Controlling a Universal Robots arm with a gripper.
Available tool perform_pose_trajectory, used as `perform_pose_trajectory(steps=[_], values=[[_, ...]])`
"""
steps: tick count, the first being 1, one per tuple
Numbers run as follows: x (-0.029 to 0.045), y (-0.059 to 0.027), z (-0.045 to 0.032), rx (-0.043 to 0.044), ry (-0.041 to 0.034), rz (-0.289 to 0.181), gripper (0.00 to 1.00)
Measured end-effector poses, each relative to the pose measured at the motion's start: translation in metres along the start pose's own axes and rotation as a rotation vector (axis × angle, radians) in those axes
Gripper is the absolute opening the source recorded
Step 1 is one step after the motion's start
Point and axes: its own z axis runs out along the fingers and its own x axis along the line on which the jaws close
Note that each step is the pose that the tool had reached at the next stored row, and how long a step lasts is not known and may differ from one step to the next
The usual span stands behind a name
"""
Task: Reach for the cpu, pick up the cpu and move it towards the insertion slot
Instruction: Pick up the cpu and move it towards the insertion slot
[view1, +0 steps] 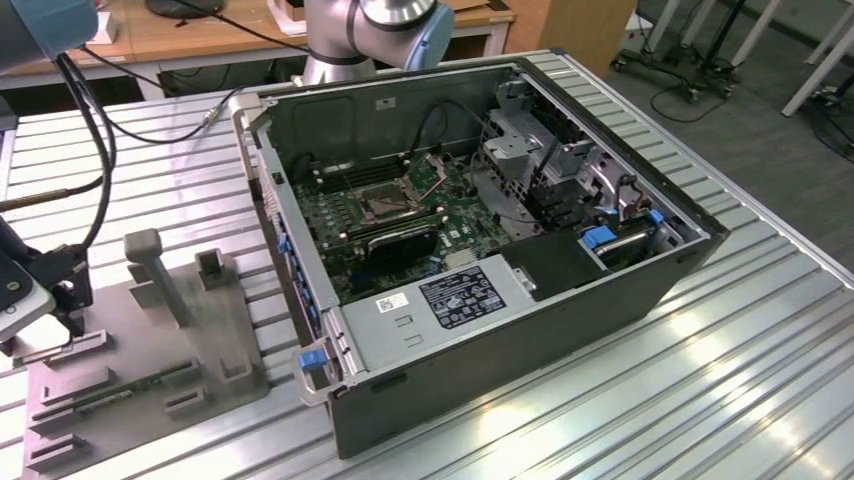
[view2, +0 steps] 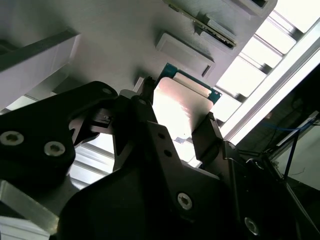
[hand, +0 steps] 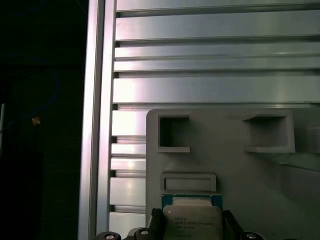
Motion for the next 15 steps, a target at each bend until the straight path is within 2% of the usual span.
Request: perform_pose_trajectory(steps=[15], values=[[-0.0001,0.0005,-0.0094,-0.0002,-0.0001,0.0,0.54]])
